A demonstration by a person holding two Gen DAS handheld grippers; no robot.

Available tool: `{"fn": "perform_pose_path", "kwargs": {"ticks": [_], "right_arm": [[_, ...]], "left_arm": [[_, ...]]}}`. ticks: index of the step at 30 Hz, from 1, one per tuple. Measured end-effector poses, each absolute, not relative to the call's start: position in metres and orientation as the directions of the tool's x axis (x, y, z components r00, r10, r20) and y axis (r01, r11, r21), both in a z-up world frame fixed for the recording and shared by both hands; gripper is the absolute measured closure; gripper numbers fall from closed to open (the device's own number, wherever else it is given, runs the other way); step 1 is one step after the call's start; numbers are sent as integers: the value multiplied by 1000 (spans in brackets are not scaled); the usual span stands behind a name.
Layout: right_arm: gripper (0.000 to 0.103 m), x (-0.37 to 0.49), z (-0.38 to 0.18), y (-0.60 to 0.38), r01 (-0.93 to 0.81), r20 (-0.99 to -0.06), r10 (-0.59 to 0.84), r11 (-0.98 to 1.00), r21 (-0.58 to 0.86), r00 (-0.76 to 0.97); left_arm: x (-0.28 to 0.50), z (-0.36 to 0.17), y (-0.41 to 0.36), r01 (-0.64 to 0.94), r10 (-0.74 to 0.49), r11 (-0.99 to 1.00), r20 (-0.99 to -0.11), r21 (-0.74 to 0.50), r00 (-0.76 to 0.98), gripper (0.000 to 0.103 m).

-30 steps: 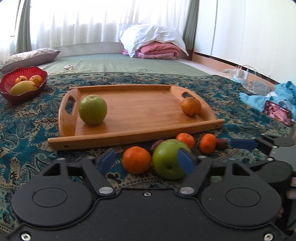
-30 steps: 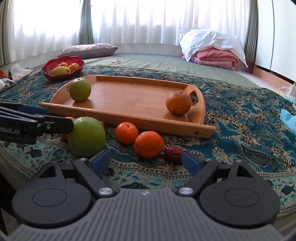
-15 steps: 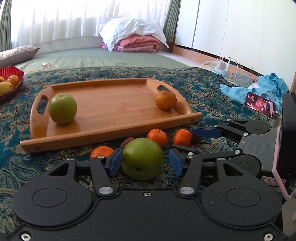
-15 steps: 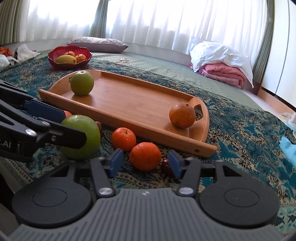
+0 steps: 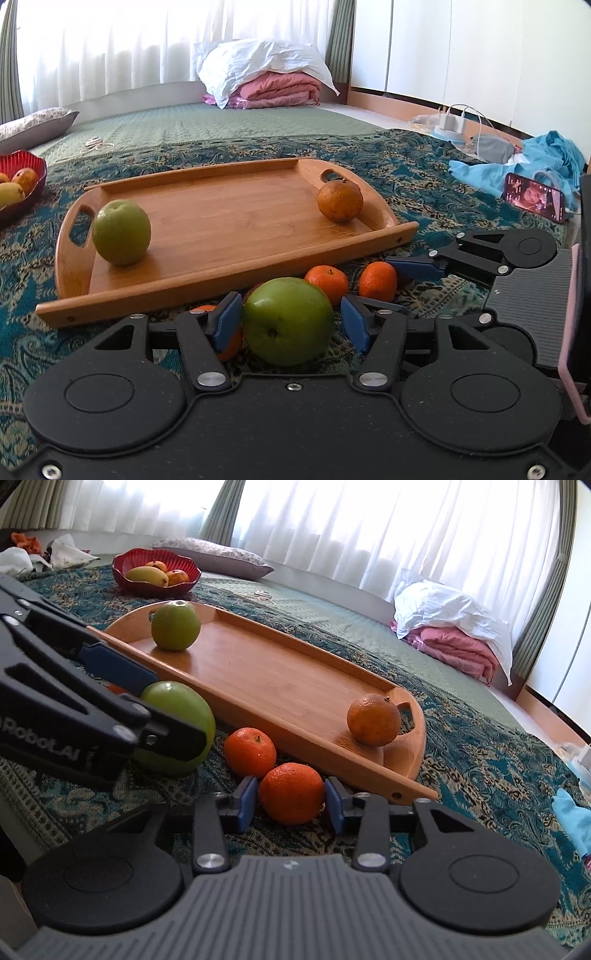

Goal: Organize fruits
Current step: 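Grasp the second green apple with the left tool while the right tool grasps a tangerine, then carry the green apple and tangerine onto the wooden tray with both tools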

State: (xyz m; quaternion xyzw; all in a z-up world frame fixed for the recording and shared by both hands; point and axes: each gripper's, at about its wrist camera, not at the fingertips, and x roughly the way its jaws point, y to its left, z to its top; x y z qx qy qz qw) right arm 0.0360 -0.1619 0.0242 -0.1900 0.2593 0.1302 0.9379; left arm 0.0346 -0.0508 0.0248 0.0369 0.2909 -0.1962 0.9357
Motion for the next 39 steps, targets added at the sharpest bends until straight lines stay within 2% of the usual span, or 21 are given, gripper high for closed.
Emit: {"fn": "perform_pose_path", "kwargs": {"ticks": [2,3,7,16,22,27,30,39], "right_arm": [[60,35,26,-165,-328,-522,147,904,-273,840],[61,34,28,-168,-312,-511,147,915,-254,847],[61,28,38,-178,-255,-451,133,941,-223,883],[61,26,43,-191,-202,-444,93,958,-205,891],[61,23,42,-191,-185,-445,78,962,-202,892],[60,20,44,-193,-171,-436,71,966,-195,897],[60,21,44,-193,-169,-439,67,966,-198,896],[60,19,43,-193,-166,-443,68,968,-186,894]], "left_arm": [[37,24,-52,389,-343,921,-556,-39,757,47],[38,24,-52,379,-334,925,-552,-36,764,51],[37,26,-49,359,-331,931,-540,-57,774,51],[11,26,-50,396,-343,918,-526,-14,778,53],[6,22,-52,405,-350,914,-522,-10,778,43],[0,22,-51,418,-375,908,-507,-31,776,41],[-5,20,-58,431,-360,902,-506,27,784,36],[9,8,-72,388,-291,916,-496,103,818,35]]}}
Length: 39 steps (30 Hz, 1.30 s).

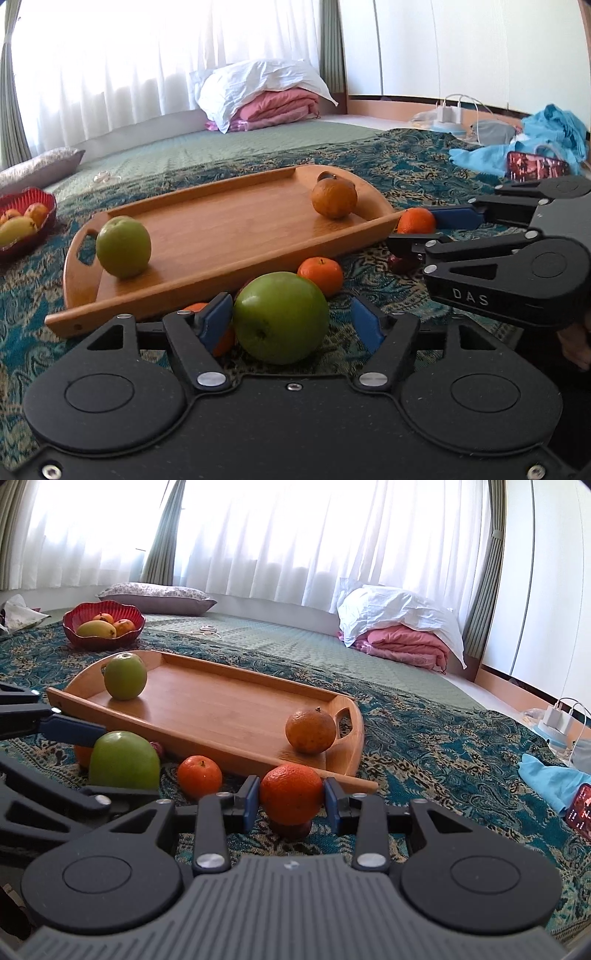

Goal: Organize fruits
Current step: 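Carry the green apple and tangerine onto the wooden tray with both tools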

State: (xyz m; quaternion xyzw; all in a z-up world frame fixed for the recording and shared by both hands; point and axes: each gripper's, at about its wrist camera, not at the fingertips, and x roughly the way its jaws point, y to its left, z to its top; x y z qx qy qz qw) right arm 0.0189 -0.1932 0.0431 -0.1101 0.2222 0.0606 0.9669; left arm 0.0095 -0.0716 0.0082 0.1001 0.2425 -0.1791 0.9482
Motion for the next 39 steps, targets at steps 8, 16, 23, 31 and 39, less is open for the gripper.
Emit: {"fn": "perform_pose_path", "kwargs": {"ticks": [8,16,23,31,39], "right_arm": [[60,19,45,-197,-152,-436,58,971,-184,898],[60,22,52,-204,-123,-408,55,982,-144,912],[60,37,61,-202,-129,-405,74,986,-109,911],[61,75,80,-204,-111,-419,79,992,-52,904],[61,136,99,-221,-69,-494,90,996,60,865]], "left_arm": [[10,0,-81,355,-240,916,-453,185,858,47],[2,23,-65,320,-254,941,-398,110,882,47],[20,49,-56,295,-236,949,-368,113,899,47],[61,76,-30,224,-176,970,-374,91,911,47],[122,98,6,146,-119,989,-419,32,900,47]]}}
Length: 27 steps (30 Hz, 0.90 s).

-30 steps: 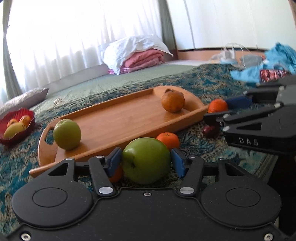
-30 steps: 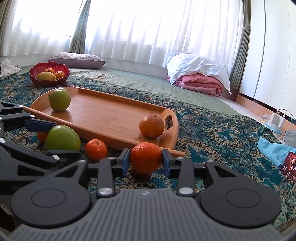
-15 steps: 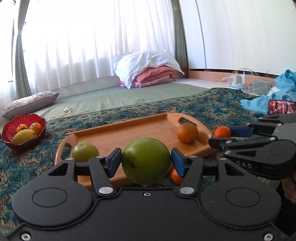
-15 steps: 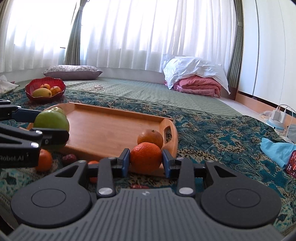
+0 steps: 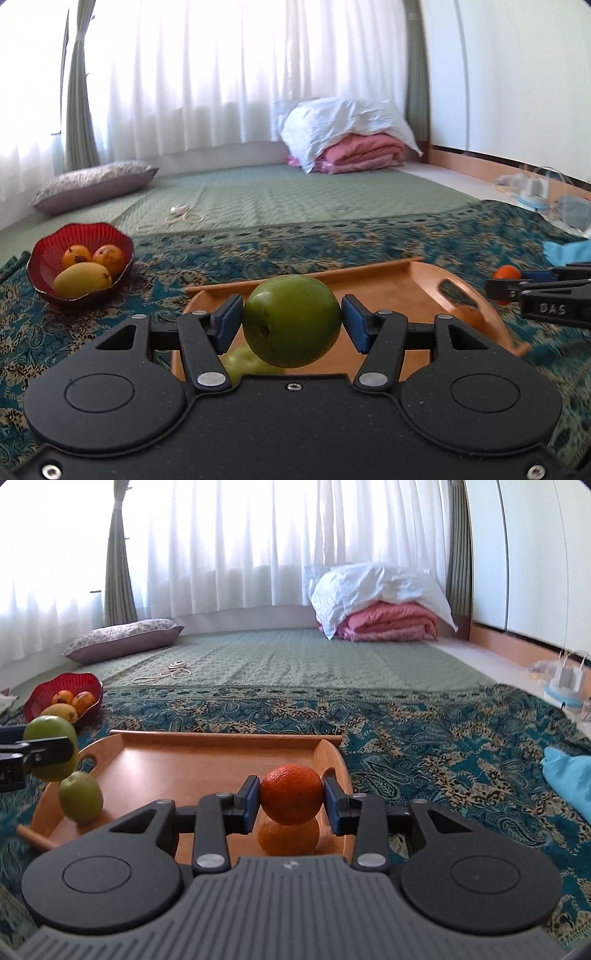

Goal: Organize fruits
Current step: 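Carry the green apple and tangerine onto the wooden tray with both tools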

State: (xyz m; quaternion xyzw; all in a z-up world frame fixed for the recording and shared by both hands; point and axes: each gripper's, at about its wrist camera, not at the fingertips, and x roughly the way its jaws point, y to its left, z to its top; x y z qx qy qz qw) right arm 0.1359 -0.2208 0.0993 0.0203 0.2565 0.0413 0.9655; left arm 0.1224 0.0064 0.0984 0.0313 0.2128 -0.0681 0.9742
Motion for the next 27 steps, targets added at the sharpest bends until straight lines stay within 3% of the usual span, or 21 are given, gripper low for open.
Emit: {"fn": "perform_pose_path", "kwargs": {"ticks": [6,11,27], "right_arm": [[61,191,96,-233,-41,-619,131,987,157,774],[61,222,89,-232,-34,-679,132,987,156,722],[61,248,65,-212,-38,-739,97,995,97,667]], "left_arm": [[170,96,25,102,-103,994,-515,-30,851,47],[204,86,36,63,-88,996,-586,-62,806,47],[238,58,41,8,-29,999,-651,-36,759,47]]}}
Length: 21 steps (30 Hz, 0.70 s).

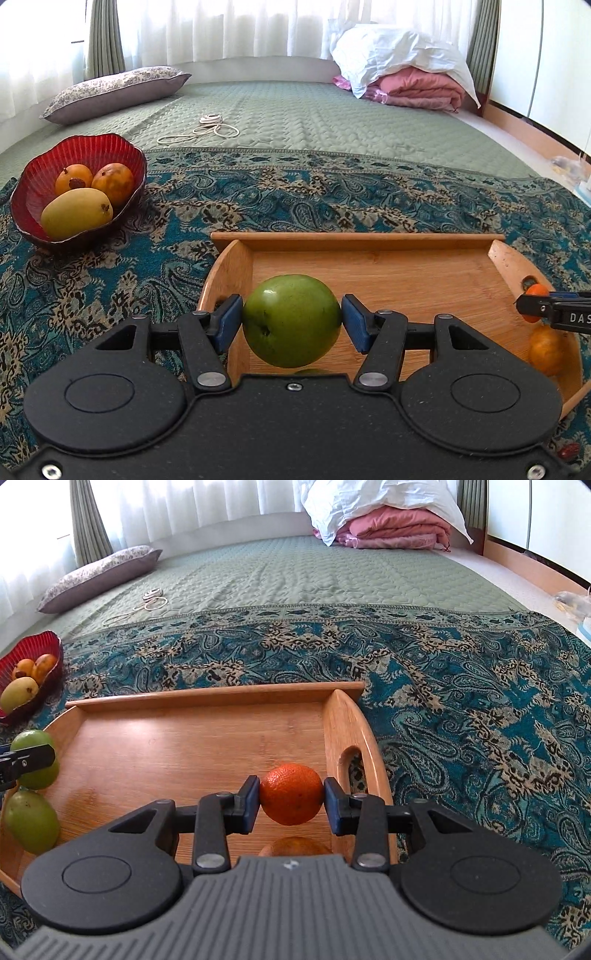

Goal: Organize fruits
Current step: 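Carry the green apple and tangerine onto the wooden tray with both tools, then open the left tool releasing the apple while the right tool releases the tangerine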

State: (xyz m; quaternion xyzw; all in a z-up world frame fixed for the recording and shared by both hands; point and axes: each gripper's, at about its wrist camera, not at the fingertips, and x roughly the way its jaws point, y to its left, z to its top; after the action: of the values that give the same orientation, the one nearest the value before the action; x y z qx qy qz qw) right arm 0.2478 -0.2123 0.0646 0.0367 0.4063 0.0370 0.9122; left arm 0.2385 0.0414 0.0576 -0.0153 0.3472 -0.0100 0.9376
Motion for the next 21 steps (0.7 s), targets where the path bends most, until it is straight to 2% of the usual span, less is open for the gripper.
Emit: {"fn": "perform_pose_path", "kwargs": {"ticks": [21], "right_arm": [[59,251,52,-212,-36,-753,96,995,95,651]], "left_arm": [[244,43,45,3,-29,999,-671,-39,741,47]]}}
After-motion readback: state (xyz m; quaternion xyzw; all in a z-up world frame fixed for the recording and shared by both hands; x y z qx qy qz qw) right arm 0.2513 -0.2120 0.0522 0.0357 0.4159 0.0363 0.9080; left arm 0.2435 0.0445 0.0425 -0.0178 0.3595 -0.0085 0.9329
